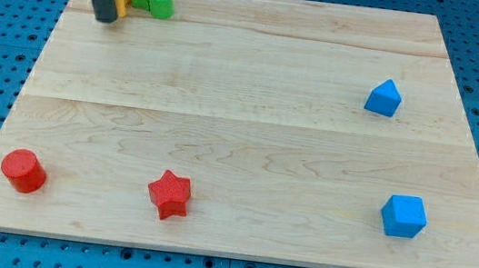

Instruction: Move the arm towards bottom of the board

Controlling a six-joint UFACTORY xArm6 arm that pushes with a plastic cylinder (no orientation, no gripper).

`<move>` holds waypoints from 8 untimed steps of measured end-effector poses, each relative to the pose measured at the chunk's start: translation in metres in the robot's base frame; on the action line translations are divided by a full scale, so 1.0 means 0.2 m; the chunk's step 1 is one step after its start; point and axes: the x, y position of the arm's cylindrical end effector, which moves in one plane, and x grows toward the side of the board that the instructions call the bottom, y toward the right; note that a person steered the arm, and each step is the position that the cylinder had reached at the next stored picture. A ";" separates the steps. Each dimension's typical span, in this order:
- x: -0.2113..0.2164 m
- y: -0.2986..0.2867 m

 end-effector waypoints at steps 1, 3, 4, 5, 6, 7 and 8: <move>0.33 0.00; 0.69 0.62; 0.87 0.87; 0.87 0.94; 0.85 0.98; 0.55 1.35; 0.22 1.79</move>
